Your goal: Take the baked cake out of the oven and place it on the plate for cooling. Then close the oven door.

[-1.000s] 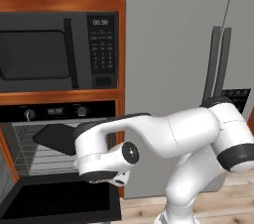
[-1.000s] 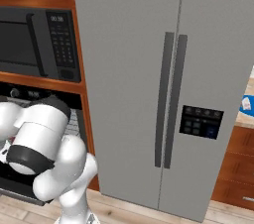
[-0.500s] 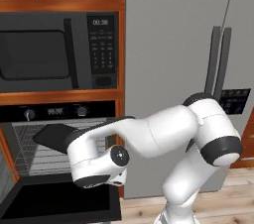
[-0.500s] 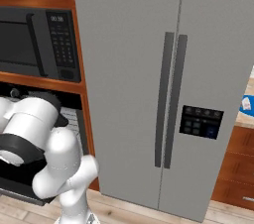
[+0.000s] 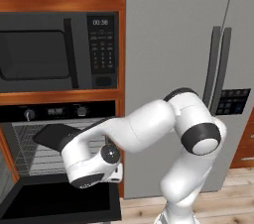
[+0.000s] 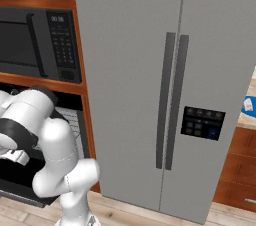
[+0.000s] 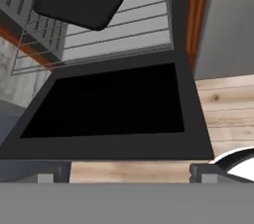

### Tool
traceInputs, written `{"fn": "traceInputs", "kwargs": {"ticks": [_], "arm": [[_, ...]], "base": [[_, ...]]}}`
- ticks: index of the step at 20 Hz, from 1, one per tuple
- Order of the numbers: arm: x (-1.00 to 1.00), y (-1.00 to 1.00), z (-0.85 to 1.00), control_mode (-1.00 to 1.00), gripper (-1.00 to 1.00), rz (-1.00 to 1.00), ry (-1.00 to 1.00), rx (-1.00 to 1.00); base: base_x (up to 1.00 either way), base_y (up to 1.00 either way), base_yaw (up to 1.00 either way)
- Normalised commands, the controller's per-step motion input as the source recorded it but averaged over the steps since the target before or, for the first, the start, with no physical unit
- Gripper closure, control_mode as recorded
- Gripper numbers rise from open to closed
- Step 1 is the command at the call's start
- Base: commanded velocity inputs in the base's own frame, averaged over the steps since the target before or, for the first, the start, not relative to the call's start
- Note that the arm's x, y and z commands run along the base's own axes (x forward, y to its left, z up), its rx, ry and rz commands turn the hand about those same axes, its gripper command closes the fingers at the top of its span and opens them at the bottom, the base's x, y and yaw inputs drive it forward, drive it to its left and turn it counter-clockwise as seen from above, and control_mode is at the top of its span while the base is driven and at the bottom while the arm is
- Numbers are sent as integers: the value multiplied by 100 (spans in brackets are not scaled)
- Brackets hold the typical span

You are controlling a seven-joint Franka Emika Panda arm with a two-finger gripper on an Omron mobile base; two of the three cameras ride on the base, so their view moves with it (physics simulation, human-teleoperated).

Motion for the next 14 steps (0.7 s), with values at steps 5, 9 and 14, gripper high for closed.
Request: {"fn": "traceInputs", "kwargs": {"ticks": [5, 9, 14], "arm": [[7, 29, -29, -100, -100, 0, -5, -25], [18, 30, -30, -100, -100, 0, -16, -25], [12, 37, -31, -100, -100, 0, -16, -25]], "base": [[0, 0, 0], [0, 0, 0], [0, 0, 0]]}}
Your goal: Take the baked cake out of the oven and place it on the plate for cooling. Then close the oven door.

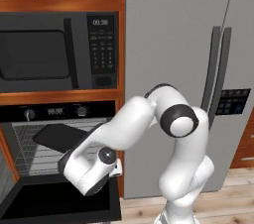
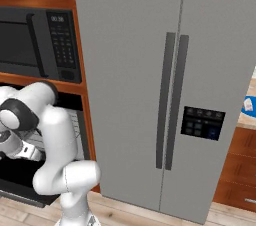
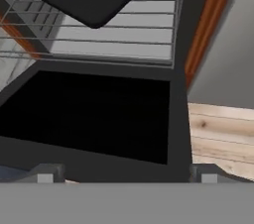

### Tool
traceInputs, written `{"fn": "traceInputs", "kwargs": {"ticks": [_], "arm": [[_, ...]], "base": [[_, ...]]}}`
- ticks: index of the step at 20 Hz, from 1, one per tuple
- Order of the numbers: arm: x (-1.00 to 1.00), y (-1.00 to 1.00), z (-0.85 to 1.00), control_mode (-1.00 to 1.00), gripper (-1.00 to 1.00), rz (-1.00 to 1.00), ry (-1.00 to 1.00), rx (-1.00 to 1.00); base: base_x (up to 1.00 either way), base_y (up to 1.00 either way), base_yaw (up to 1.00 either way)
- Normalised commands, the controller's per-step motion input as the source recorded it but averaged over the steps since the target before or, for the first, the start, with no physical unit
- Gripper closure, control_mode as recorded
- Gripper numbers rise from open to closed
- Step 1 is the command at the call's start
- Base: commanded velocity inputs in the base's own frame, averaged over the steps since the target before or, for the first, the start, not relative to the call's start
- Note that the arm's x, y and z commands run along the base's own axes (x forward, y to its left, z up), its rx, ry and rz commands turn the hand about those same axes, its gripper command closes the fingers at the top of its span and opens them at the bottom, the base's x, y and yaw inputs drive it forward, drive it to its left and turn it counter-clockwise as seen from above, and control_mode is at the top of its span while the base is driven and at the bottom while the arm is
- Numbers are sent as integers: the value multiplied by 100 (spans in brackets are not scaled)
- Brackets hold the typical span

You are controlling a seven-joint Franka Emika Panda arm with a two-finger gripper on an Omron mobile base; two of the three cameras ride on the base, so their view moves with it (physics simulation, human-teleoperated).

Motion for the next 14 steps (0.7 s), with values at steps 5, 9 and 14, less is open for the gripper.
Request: {"fn": "traceInputs", "kwargs": {"ticks": [5, 9, 14], "arm": [[10, 47, -28, -100, -100, -2, -8, -19], [11, 50, -14, -100, -100, -8, -18, -16], [15, 58, -13, -100, -100, -13, -16, -16]], "base": [[0, 0, 0], [0, 0, 0], [0, 0, 0]]}}
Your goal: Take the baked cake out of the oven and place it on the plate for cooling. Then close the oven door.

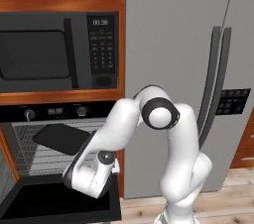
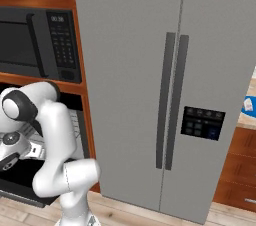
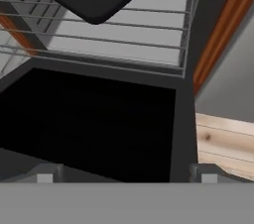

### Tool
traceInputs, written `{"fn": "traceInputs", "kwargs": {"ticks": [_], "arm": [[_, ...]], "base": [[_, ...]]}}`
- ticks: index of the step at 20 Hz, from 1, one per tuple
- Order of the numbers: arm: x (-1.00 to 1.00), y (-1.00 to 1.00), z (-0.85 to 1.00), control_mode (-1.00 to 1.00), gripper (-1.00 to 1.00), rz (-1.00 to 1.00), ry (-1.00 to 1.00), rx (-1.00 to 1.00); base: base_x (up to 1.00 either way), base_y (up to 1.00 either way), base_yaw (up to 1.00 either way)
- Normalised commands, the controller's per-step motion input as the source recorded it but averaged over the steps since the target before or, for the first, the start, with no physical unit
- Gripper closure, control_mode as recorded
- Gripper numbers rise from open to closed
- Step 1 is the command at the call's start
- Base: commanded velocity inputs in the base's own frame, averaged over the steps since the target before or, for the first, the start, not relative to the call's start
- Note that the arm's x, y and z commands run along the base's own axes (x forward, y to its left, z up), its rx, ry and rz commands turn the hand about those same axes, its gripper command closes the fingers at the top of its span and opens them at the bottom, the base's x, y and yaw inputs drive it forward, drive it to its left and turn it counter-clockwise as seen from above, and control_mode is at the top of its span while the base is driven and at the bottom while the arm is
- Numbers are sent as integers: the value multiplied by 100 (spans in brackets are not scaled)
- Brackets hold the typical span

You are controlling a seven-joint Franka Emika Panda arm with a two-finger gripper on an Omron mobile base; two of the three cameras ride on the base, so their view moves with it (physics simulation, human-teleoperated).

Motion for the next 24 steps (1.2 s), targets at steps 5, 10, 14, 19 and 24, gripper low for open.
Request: {"fn": "traceInputs", "kwargs": {"ticks": [5, 10, 14, 19, 24], "arm": [[17, 63, -15, -100, -100, -15, -13, -16], [21, 68, -15, -100, -100, -17, -18, -18], [16, 59, -20, -100, -100, -17, -24, -19], [5, 55, -28, -100, -100, -16, -27, -17], [-16, 56, -28, -100, -100, -15, -24, -11]], "base": [[0, 0, 0], [0, 0, 0], [0, 0, 0], [0, 0, 0], [0, 0, 0]]}}
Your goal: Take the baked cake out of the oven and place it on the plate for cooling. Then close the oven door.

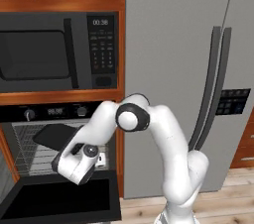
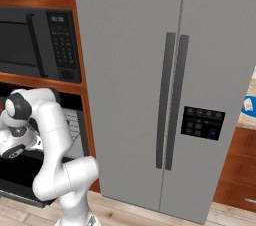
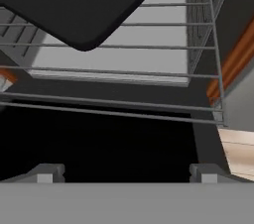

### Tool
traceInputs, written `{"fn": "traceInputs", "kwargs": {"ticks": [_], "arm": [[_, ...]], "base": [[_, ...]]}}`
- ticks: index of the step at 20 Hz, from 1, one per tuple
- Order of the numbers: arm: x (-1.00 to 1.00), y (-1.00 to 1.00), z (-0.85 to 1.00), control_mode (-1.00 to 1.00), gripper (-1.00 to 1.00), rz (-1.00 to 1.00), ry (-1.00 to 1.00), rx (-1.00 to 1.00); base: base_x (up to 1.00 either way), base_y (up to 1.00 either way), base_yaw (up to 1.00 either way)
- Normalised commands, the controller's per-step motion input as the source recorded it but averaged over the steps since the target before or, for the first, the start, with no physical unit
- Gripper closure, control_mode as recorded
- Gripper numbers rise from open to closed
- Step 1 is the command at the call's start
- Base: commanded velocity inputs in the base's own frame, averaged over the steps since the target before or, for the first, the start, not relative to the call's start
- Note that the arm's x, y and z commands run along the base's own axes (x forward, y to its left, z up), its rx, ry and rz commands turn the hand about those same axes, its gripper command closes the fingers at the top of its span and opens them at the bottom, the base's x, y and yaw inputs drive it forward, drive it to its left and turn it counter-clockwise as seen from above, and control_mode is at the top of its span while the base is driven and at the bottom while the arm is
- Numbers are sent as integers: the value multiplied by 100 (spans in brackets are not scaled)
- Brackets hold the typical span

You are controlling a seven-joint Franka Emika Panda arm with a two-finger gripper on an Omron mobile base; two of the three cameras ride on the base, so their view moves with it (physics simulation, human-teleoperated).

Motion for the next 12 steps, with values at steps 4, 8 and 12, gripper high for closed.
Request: {"fn": "traceInputs", "kwargs": {"ticks": [4, 8, 12], "arm": [[-44, 50, -15, -100, -100, -12, -30, -6], [-99, 52, -14, -100, -100, -11, -32, -1], [-93, 51, -3, -100, -100, -11, -31, 0]], "base": [[0, 0, 0], [0, 0, 0], [0, 0, 0]]}}
